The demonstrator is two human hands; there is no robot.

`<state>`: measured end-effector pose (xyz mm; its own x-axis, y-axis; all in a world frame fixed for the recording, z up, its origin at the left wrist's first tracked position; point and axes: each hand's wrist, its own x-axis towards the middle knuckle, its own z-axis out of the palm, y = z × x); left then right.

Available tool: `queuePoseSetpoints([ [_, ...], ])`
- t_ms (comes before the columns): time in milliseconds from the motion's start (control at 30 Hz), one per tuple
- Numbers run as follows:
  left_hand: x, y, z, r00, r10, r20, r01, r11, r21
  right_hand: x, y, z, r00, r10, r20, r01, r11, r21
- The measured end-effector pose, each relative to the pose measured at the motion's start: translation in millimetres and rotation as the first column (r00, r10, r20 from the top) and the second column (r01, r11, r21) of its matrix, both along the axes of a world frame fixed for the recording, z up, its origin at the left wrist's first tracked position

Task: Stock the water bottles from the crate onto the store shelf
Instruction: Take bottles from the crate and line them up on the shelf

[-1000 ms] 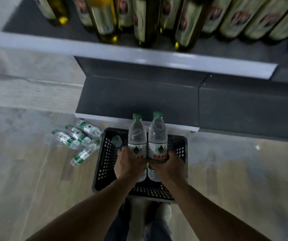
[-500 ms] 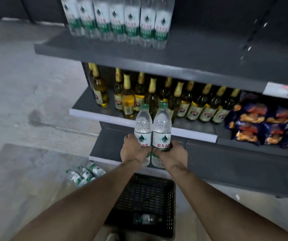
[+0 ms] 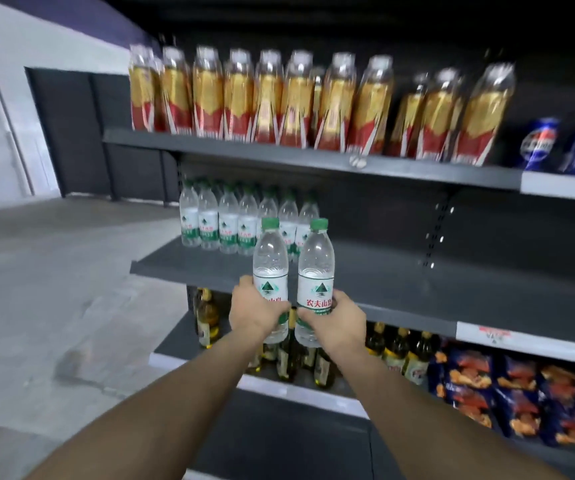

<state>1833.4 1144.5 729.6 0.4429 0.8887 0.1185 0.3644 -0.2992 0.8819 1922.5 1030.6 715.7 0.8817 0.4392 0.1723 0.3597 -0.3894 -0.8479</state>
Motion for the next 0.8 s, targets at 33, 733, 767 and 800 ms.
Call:
queuePoseSetpoints([
  [33,1.5,0.9,14.7,1.000,0.018,0.005,-0.018,1.000,-0.007,3.2,0.2,12.1,1.000,-0.004,0.015,0.004,1.000,0.020],
  [733,61.8,54.8,40.5,0.985,-0.161,0.059,0.158,0.986,0.046,46.7,42.5,33.9,0.990,-0.137,-0.034,0.137,0.991,-0.005],
  [767,68.1,55.0,38.0,0.985,-0.165,0.056,0.163,0.986,0.044,50.3,43.8,32.5,0.988,-0.150,-0.037,0.150,0.989,-0.007],
  [800,73.7,54.7,35.3,0.984,-0.170,0.048,0.168,0.985,0.040,53.9,44.4,30.4,0.986,-0.163,-0.042,0.163,0.987,-0.010],
])
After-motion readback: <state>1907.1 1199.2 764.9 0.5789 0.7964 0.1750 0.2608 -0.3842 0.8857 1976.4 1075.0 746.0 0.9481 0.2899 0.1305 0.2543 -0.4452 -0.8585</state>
